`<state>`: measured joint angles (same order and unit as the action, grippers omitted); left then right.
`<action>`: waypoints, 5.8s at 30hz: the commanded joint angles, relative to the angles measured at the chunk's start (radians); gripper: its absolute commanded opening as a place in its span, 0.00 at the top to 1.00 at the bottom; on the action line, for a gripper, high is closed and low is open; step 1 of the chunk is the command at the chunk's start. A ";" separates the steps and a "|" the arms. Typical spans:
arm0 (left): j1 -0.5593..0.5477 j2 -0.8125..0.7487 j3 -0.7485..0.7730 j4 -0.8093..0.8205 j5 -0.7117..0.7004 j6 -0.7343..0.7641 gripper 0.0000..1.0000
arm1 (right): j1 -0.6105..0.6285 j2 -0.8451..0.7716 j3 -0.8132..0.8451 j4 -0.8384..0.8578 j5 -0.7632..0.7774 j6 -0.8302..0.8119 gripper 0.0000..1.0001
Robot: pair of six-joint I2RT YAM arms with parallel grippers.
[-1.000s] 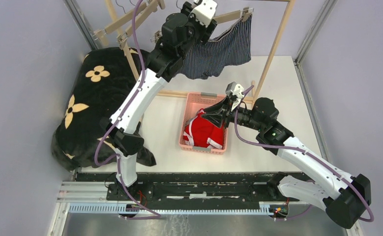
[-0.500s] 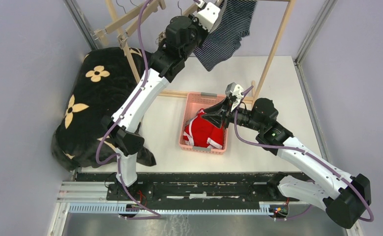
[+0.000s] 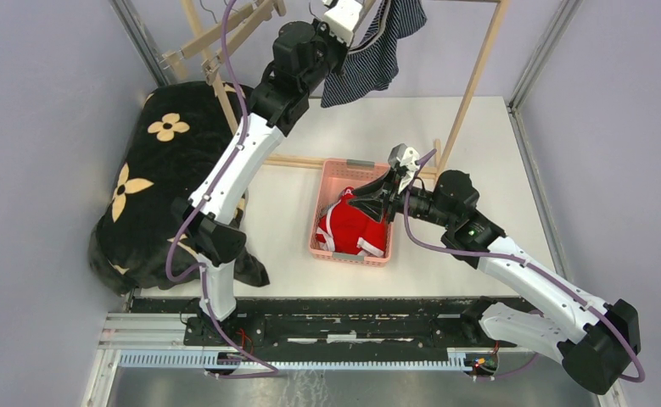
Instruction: Remove the underwear clipped to the hanger
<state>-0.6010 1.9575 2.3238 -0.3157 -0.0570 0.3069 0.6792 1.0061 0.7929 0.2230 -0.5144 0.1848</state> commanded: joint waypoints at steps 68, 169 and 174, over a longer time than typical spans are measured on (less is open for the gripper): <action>0.012 -0.932 -1.080 -0.078 0.377 -0.136 0.97 | -0.351 0.208 0.712 -0.438 -0.150 -0.305 0.23; 0.029 -0.852 -1.126 0.561 0.364 -0.173 0.97 | -0.553 0.142 0.254 0.280 0.014 0.081 0.33; 0.028 -0.901 -1.181 0.571 0.329 -0.149 0.97 | -0.554 0.151 0.249 0.327 -0.079 0.169 0.32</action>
<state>-0.5716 1.0992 1.1576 0.1429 0.3183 0.1352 0.1242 1.1725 1.0363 0.4316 -0.5610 0.2684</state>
